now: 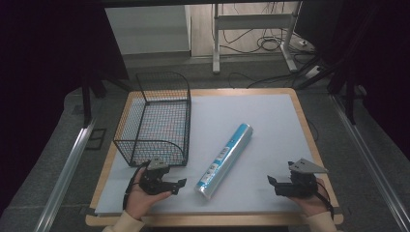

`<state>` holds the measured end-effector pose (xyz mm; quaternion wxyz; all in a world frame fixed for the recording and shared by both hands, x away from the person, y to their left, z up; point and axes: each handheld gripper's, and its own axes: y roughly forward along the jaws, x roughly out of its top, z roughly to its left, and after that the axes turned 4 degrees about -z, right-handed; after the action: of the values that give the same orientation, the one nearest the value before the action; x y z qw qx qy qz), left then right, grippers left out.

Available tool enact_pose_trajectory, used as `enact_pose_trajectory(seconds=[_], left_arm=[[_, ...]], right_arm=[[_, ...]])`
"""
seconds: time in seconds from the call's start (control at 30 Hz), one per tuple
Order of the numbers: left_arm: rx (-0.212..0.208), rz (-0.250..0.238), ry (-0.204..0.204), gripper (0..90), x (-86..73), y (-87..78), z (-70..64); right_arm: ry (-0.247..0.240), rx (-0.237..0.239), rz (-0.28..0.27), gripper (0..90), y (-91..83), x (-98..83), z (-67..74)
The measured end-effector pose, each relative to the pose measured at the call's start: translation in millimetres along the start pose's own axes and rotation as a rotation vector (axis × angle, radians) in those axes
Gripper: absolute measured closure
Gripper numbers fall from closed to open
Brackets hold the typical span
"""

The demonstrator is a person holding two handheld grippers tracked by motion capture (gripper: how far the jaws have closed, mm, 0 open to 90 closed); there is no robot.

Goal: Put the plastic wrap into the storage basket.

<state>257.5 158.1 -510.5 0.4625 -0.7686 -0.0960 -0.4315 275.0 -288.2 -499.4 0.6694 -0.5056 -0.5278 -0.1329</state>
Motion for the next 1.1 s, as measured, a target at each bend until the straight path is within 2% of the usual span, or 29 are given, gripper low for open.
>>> enact_pose_trajectory(seconds=[0.13,0.33,0.53,0.77,1.0,1.03,1.1], left_arm=[[-0.001,0.006,0.004,18.8,-0.9,-0.1,1.6],[-0.001,0.005,0.005,18.7,-1.9,0.1,2.3],[0.000,0.010,0.012,18.6,-1.9,0.6,-1.7],[0.011,0.010,0.017,18.5,1.4,-3.2,-6.3],[0.022,0.013,0.013,18.9,12.3,-13.1,-19.5],[0.019,0.019,0.012,18.9,13.5,-12.9,-21.3],[0.015,0.040,0.015,18.9,16.6,-9.6,-26.5]], right_arm=[[-0.047,-0.023,-0.015,9.9,0.7,-1.9,4.3],[-0.043,0.016,0.001,10.1,5.1,-2.9,7.8],[-0.008,0.016,-0.009,10.4,3.9,-2.2,5.8],[-0.032,0.021,-0.006,10.7,3.7,-3.4,5.7],[-0.044,0.032,-0.002,10.7,8.2,-2.7,5.5],[-0.062,0.034,0.001,10.7,9.2,-2.9,5.7],[-0.059,0.039,0.005,10.8,9.7,-4.1,5.2]])
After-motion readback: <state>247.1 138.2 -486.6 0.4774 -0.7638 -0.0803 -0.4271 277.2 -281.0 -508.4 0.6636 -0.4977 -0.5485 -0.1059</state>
